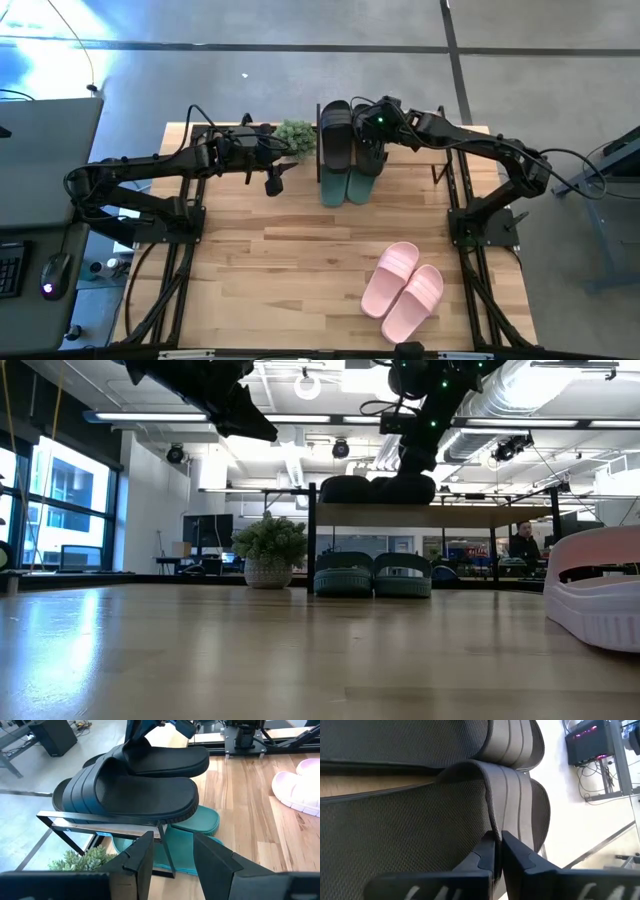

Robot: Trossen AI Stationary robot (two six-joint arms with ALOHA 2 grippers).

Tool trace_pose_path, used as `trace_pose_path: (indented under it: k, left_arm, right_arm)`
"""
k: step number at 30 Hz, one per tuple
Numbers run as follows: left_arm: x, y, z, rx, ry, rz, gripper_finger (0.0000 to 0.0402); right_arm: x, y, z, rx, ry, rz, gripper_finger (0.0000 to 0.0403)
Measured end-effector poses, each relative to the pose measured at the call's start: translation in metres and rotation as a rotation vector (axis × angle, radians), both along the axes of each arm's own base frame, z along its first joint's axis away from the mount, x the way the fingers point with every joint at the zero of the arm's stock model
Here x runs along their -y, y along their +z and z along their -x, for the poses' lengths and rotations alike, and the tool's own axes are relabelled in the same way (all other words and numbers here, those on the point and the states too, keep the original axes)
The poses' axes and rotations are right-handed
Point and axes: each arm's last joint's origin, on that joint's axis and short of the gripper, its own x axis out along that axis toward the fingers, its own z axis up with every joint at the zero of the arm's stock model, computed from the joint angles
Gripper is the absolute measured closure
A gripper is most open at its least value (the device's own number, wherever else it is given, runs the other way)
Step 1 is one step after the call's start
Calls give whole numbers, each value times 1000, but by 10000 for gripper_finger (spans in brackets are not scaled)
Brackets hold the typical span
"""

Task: Pick and place slides into the shelf
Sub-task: Adjust the right black slide on the shelf

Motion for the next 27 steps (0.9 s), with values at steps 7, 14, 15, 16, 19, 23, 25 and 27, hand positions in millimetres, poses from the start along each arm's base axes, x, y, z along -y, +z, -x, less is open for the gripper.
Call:
trace_pose_path:
  k: [7, 14, 15, 16, 19, 23, 25, 27]
  left_arm:
    - [0, 0, 0, 0, 0, 0, 279]
    - [0, 0, 0, 0, 0, 0, 279]
    - [0, 0, 0, 0, 0, 0, 279]
    - [0, 0, 0, 0, 0, 0, 279]
    - [0, 0, 0, 0, 0, 0, 279]
    - [0, 0, 0, 0, 0, 0, 279]
    - [0, 0, 0, 0, 0, 0, 279]
    - [0, 0, 0, 0, 0, 0, 279]
  right_arm:
    - [0, -1, 0, -1, 9, -12, 364]
    - [-1, -2, 0, 0, 3, -20, 312]
    - [-1, -2, 0, -2, 1, -18, 308]
    - [-1, -2, 0, -3, -1, -16, 303]
    - [-1, -2, 0, -3, -1, -16, 295]
    - [-1, 0, 1, -1, -3, -8, 293]
    - [-1, 2, 2, -2, -13, 6, 293]
    - [-2, 4, 4, 1, -16, 12, 293]
